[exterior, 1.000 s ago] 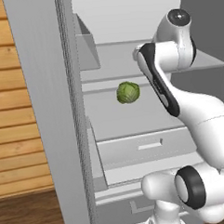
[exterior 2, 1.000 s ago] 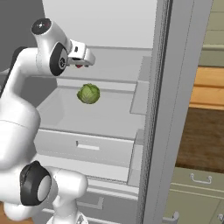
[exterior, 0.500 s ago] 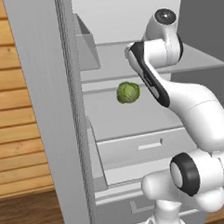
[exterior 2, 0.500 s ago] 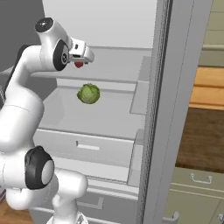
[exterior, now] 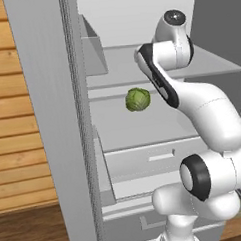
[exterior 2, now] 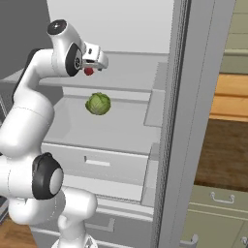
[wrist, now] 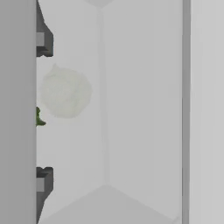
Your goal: Take the strawberry from the fridge and place it on top of the pancake, located on the dining counter.
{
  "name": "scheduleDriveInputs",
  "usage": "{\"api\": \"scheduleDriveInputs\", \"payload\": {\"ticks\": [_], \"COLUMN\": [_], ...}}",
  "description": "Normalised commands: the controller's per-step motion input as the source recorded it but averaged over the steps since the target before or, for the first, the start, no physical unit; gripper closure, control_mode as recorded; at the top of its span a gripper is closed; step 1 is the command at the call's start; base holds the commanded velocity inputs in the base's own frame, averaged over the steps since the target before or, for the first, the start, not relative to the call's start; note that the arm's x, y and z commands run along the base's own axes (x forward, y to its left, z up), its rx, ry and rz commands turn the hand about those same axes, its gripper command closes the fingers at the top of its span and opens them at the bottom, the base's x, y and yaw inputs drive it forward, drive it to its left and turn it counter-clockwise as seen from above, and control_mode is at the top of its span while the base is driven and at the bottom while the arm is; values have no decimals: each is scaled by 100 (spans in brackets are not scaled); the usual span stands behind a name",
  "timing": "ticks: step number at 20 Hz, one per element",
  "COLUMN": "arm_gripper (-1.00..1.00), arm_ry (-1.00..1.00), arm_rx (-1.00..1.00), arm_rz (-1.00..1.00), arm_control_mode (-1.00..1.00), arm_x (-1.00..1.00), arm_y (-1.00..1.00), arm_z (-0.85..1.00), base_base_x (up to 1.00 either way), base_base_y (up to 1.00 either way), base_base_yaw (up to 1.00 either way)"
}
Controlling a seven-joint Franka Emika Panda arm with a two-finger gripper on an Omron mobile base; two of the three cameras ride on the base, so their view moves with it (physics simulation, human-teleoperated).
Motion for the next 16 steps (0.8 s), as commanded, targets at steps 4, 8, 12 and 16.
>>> {"api": "scheduleDriveInputs", "payload": {"ticks": [4,8,12,16], "arm_gripper": [-100,-100,-100,-100], "arm_ry": [5,0,0,0], "arm_rx": [0,0,0,-1], "arm_rz": [0,0,0,0], "arm_control_mode": [-100,-100,-100,-100], "arm_x": [0,0,27,37], "arm_y": [0,1,2,0], "arm_z": [-39,-37,-19,-34], "base_base_x": [0,0,0,0], "base_base_y": [0,0,0,0], "base_base_yaw": [0,0,0,0]}}
